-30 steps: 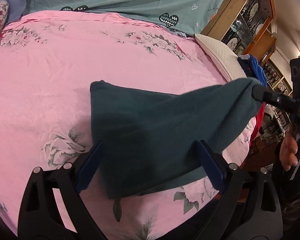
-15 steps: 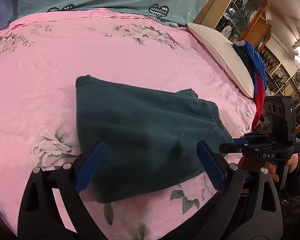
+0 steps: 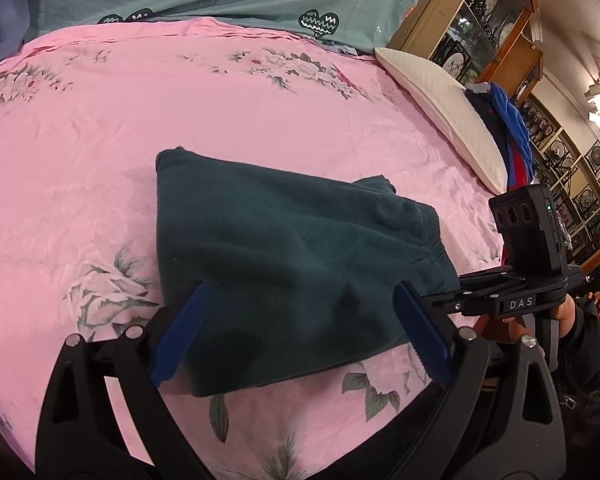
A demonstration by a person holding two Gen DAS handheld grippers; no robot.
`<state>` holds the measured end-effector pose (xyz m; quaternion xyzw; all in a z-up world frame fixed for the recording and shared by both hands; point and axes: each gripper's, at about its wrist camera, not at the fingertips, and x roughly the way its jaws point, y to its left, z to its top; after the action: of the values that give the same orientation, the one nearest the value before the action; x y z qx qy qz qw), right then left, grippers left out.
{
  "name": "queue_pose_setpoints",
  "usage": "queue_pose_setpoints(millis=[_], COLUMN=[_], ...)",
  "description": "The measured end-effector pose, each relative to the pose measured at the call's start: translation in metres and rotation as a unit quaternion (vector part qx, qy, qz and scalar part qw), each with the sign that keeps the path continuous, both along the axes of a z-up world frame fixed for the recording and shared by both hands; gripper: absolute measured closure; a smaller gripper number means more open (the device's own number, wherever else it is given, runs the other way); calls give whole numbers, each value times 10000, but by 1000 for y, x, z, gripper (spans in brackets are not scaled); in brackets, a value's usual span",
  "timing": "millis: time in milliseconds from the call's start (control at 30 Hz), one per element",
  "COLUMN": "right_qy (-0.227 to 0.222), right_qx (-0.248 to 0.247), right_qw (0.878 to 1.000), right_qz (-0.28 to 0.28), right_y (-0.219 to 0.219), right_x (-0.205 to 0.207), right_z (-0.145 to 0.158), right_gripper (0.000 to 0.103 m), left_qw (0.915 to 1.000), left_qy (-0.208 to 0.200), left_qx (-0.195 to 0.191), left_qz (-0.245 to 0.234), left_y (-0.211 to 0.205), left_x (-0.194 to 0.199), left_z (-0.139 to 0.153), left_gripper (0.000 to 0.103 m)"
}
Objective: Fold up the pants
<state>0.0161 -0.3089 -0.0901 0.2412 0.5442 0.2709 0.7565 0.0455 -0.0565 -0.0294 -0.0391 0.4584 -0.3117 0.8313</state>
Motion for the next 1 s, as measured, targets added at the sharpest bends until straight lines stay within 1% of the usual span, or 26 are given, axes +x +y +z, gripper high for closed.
queue_pose_setpoints(millis=[33, 100, 200, 300, 433, 500, 533, 567, 600, 667, 700, 767, 800, 833, 867, 900, 933, 1000], right_qy=[12, -125, -490, -820, -1425, -1874, -2032, -2011, -1883, -1262, -886, -295, -300, -329, -451, -740, -1034, -1410], right_qx=[3, -82, -266, -619, -1008, -1150, -1236, -1283, -1339, -1492, -1543, -1703, -1478, -1460, -1656, -1896, -2008, -2080], right_qw=[10000, 9997, 9982, 9947, 9843, 9745, 9700, 9700, 9720, 9803, 9838, 9849, 9886, 9887, 9850, 9785, 9732, 9653], right_qz=[-50, -183, -198, -64, 260, 449, 502, 467, 421, 272, 215, 80, -34, -100, -188, -321, -437, -712], right_y=[0, -1, 2, 15, 37, 44, 43, 40, 31, 11, 1, -12, -19, -23, -23, -25, -27, -31], right_x=[1, -2, -4, 10, 27, 23, 20, 21, 22, 28, 30, 29, 26, 24, 21, 17, 13, 11], right_z=[0, 8, 36, 69, 124, 152, 157, 154, 144, 99, 72, 25, 17, 21, 31, 47, 65, 90], right_gripper=[86, 88, 89, 89, 90, 90, 90, 90, 90, 89, 89, 82, 81, 76, 73, 70, 69, 69], left_qw=[10000, 10000, 10000, 10000, 10000, 9999, 9999, 9999, 9999, 9998, 9997, 9994, 9992, 9992, 9991, 9992, 9992, 9992], left_qy=[4, -7, -7, -14, -69, -113, -119, -107, -49, 121, 173, 214, 210, 185, 110, 27, -88, -298], left_qx=[0, 3, 1, 26, 54, 21, 13, 21, 72, 163, 189, 285, 329, 364, 407, 405, 380, 273], left_qz=[3, 3, 13, 7, 45, 85, 95, 92, 81, 44, 16, -17, -25, -34, -35, -30, -21, -22], left_y=[0, 1, 1, -2, -3, -1, -1, -2, -4, -7, -9, -12, -13, -13, -13, -12, -10, -8], left_x=[0, 0, 1, 1, 0, 0, 1, 3, 5, 10, 12, 14, 15, 14, 13, 12, 10, 6], left_z=[0, 0, 0, 0, 3, 6, 5, 3, -3, -15, -19, -25, -25, -23, -18, -13, -6, 7], left_gripper=[8, 8, 8, 8, 8, 8, 7, 7, 7, 7, 7, 7, 7, 7, 7, 7, 7, 7])
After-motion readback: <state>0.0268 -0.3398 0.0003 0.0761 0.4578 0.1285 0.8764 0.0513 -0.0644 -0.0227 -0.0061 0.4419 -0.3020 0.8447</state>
